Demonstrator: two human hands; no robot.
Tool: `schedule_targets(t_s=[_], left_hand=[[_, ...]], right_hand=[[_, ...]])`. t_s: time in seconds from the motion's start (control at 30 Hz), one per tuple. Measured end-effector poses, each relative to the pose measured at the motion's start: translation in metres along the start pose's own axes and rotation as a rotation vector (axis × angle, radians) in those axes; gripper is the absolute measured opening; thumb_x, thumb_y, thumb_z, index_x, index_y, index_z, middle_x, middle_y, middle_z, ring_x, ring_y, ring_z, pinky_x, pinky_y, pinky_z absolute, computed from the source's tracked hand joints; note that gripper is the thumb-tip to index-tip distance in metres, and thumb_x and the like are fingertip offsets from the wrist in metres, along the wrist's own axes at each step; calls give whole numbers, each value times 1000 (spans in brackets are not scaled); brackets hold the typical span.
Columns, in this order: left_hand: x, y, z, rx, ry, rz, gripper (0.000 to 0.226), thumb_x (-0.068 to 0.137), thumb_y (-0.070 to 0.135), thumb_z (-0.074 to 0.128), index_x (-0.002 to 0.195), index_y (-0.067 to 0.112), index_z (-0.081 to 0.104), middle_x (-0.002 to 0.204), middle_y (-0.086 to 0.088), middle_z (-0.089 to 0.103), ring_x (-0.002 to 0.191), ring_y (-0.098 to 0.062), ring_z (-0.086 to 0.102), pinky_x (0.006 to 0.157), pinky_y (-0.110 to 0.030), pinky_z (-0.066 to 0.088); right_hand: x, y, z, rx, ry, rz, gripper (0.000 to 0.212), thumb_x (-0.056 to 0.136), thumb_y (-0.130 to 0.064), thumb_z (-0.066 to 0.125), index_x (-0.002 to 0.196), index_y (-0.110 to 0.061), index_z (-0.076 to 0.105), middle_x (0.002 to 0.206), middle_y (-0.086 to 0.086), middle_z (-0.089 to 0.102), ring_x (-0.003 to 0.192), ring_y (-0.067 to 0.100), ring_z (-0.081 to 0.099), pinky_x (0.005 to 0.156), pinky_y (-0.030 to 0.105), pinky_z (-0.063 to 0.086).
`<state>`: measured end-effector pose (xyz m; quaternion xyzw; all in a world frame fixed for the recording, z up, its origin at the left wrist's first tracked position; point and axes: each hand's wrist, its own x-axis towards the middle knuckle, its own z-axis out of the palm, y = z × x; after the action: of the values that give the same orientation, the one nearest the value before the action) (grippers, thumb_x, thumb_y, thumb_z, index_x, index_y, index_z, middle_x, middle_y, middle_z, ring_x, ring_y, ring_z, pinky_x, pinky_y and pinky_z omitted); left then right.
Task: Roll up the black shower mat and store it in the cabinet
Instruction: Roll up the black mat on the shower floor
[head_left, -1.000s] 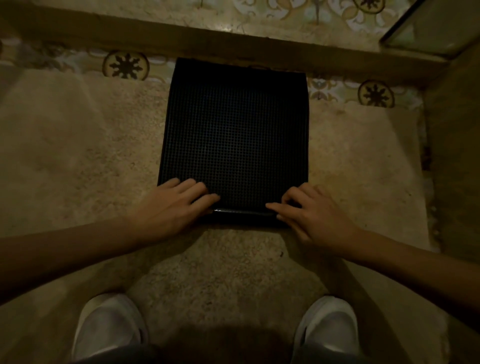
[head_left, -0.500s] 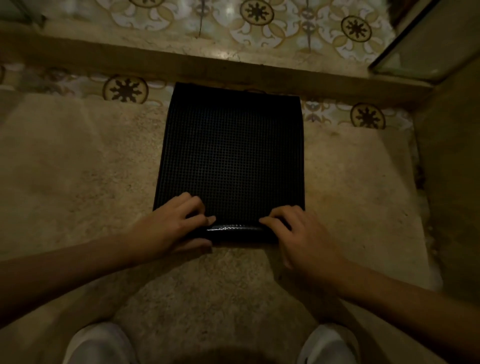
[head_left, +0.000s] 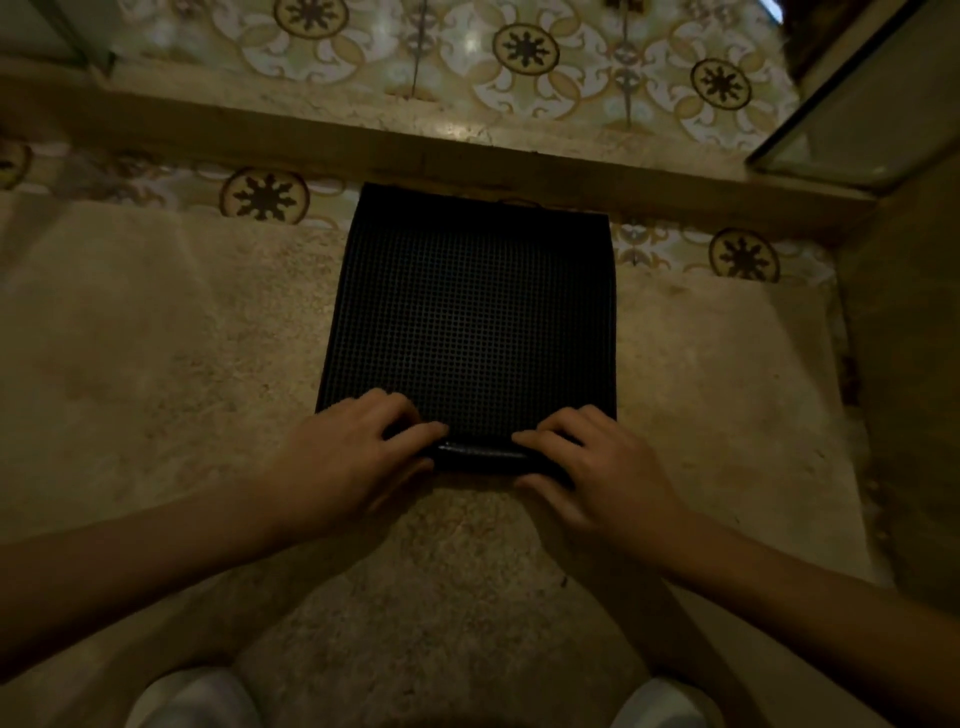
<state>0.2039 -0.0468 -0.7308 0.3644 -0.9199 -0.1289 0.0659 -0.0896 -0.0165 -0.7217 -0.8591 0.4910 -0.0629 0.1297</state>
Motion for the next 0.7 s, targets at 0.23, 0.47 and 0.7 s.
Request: schedule_targets(t_s=[0.23,0.47,0.7], left_hand=[[-4,10,17,211,10,-83,84,87,67,46,141,3,45,117,-19,57,99,-32,56,81,-43,50],[36,-8,10,335,-69,-104,58,81,65,52,102,11,54,94,-12,54,80,-30,49,63,-40,38],[41,-18,8,225,-82,-111,61,83,67,48,118,17,47,98,-12,51,77,-26,49,58,-37,45]], right_hand=[[16,15,-8,43,-53,-30,35,96,-53,52,116,-25,60,100,-6,65,83,15,59,63,33,52],[18,6,11,-152,81,91,47,100,-44,44,127,-9,59,117,12,61,101,28,57,78,42,54],[27,9,18,-247,86,35,56,89,-51,58,127,-10,54,109,12,59,89,28,57,73,40,48]])
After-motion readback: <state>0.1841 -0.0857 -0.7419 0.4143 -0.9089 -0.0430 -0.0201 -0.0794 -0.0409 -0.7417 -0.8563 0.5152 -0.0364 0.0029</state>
